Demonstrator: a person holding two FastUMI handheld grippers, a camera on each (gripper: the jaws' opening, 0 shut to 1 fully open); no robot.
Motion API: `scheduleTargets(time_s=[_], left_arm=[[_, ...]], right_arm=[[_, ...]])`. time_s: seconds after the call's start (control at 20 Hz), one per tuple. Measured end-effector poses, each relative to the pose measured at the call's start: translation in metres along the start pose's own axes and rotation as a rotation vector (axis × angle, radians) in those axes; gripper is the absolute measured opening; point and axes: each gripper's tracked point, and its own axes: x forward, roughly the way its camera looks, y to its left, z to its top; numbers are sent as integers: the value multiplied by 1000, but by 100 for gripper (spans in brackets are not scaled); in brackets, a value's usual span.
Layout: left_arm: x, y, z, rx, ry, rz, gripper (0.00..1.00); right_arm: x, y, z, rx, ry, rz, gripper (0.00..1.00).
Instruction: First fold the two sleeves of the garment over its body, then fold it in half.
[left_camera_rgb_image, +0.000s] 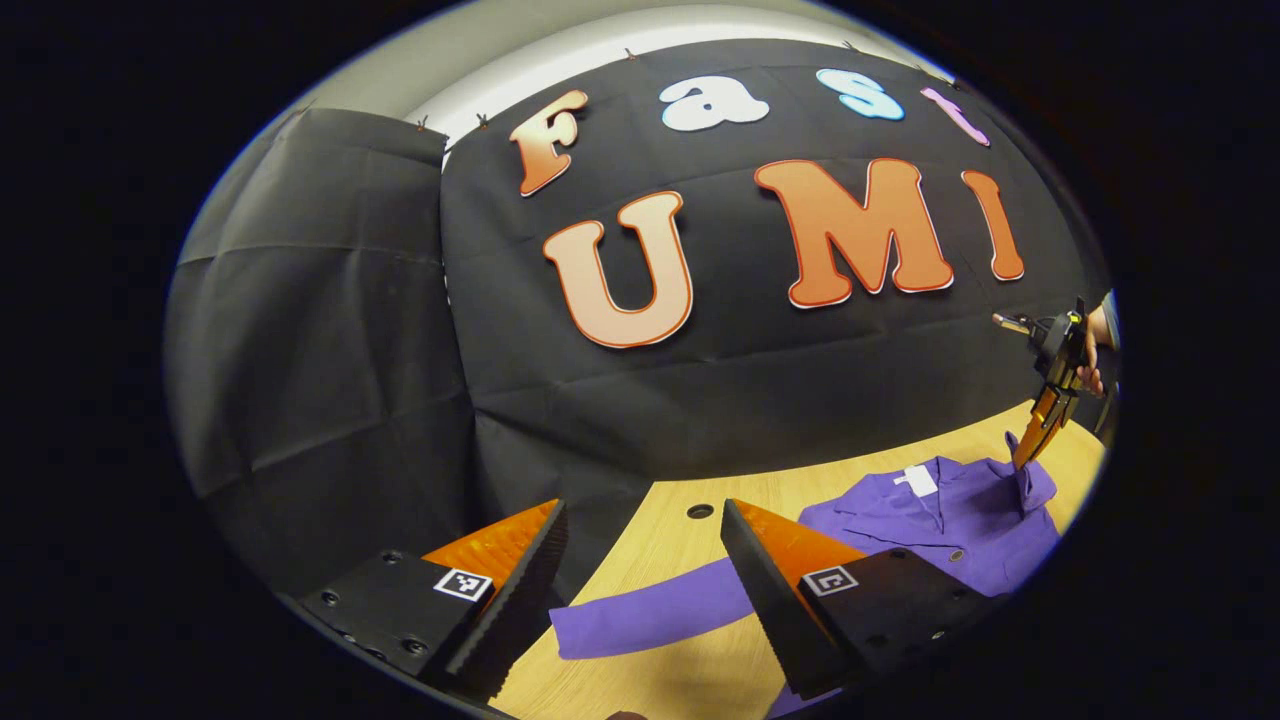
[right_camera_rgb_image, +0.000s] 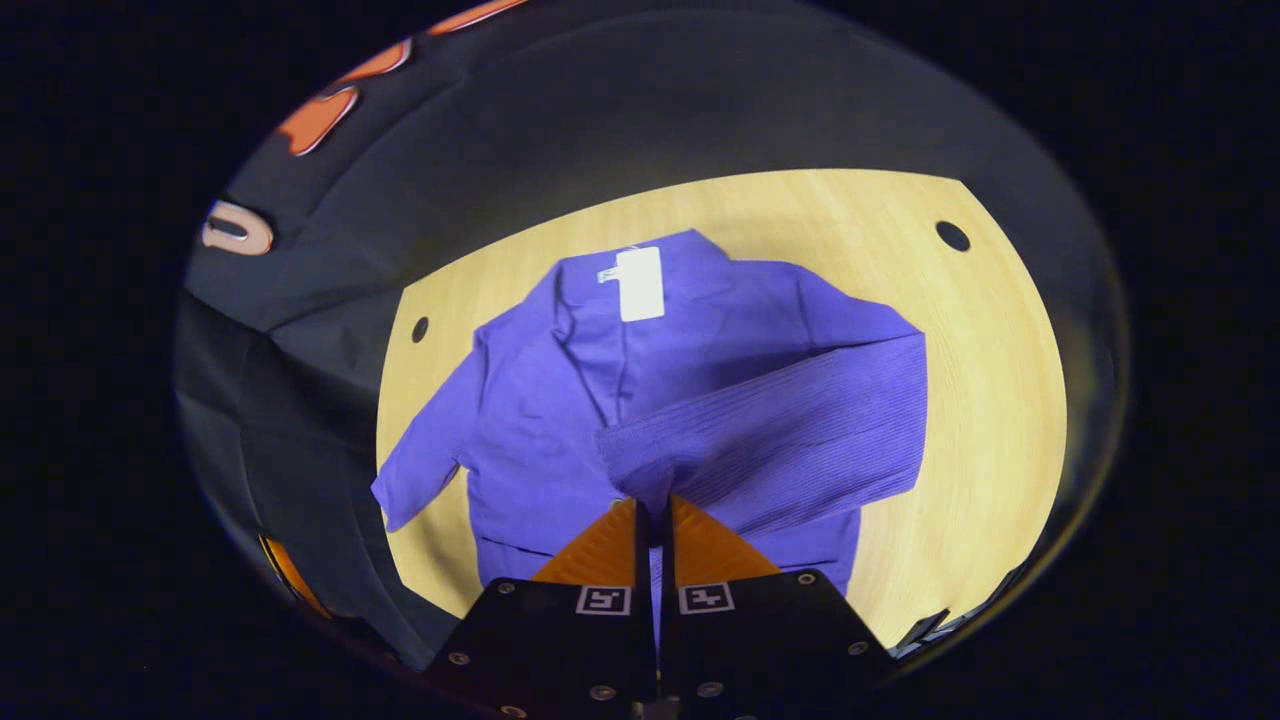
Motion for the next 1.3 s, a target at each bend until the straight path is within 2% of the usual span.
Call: scheduleTargets(time_s=[0.25, 0.7, 1.0, 1.1, 1.15, 1.2, 1.25, 1.3], left_arm=[[10, 31, -13, -13, 4, 19, 96], [28, 82, -38, -33, 36, 55, 96], [36, 104, -55, -29, 75, 80, 96], [40, 105, -63, -32, 98, 80, 97], [42, 103, -69, -37, 116, 72, 97], [45, 102, -74, -42, 135, 66, 96], [51, 103, -82, -43, 162, 62, 96], [56, 103, -85, -39, 182, 66, 97]], right_arm=[[11, 70, -1, -30, 20, 60, 3], [33, 167, 7, -128, 23, 101, 3], [63, 188, 8, -123, 38, 97, 5], [62, 186, 10, -134, 23, 99, 17], [56, 185, 14, -140, 11, 103, 48], [50, 183, 16, -148, -7, 106, 56], [44, 179, 19, -155, -28, 100, 47], [36, 175, 24, -166, -58, 96, 66]])
